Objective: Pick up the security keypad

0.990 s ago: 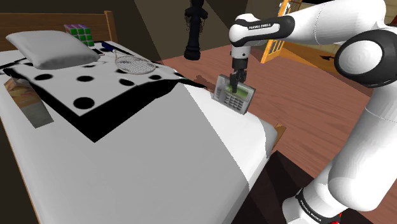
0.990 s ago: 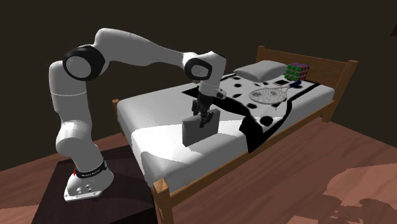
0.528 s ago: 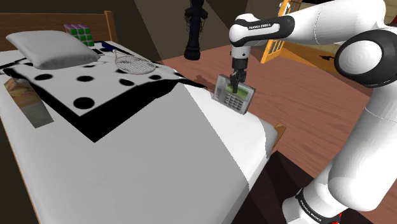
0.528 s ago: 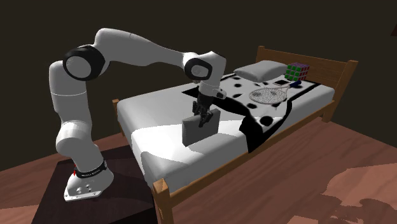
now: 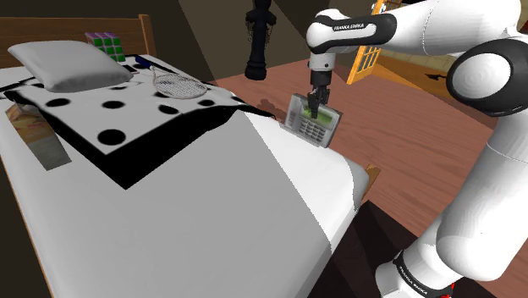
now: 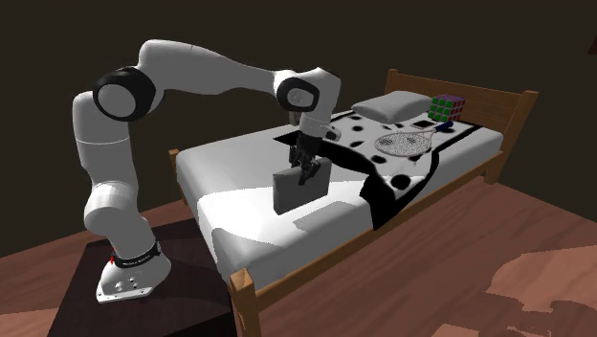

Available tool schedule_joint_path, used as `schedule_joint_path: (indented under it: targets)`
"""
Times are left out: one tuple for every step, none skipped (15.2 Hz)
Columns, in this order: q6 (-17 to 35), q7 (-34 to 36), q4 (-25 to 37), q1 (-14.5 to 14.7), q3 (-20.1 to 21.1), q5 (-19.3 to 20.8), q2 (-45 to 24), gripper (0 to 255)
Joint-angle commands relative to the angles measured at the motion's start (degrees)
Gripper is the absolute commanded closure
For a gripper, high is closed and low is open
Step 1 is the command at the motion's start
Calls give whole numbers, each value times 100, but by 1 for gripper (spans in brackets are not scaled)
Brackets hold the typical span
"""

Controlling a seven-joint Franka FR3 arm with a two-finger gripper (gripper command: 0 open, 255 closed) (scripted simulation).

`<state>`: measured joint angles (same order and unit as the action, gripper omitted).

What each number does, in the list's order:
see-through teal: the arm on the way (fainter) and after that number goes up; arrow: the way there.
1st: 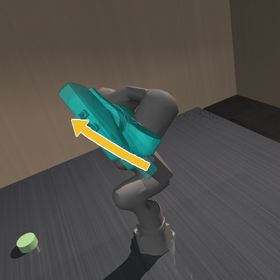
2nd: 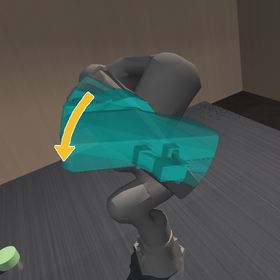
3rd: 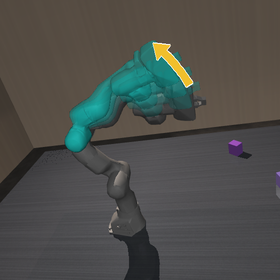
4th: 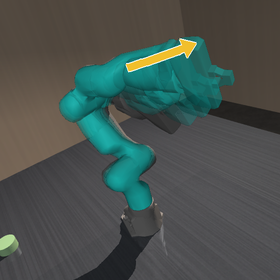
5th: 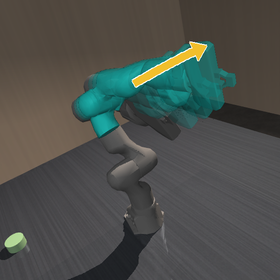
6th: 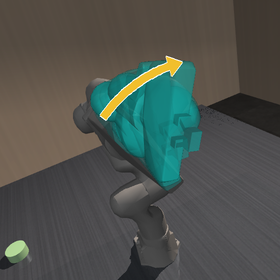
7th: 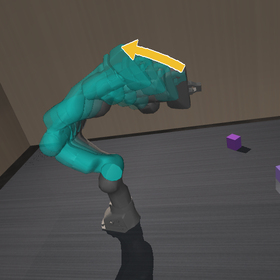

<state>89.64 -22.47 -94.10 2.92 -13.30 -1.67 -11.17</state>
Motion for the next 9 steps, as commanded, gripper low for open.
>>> schedule_joint_path:
  targets:
    - [-152,0,145,-2,-2,3,14,255]
    - [-228,0,219,-4,-3,4,16,255]
    - [-305,-1,296,-5,-4,5,16,255]
    - [-383,-1,375,-7,-5,5,15,255]
    - [-461,-2,455,-9,-6,4,13,255]
    - [-539,-3,537,-11,-7,4,9,255]
    - [-618,-4,622,-13,-8,3,3,255]
    - [-698,-5,709,-16,-10,2,-4,255]
    - [-778,-7,797,-19,-11,1,-13,255]
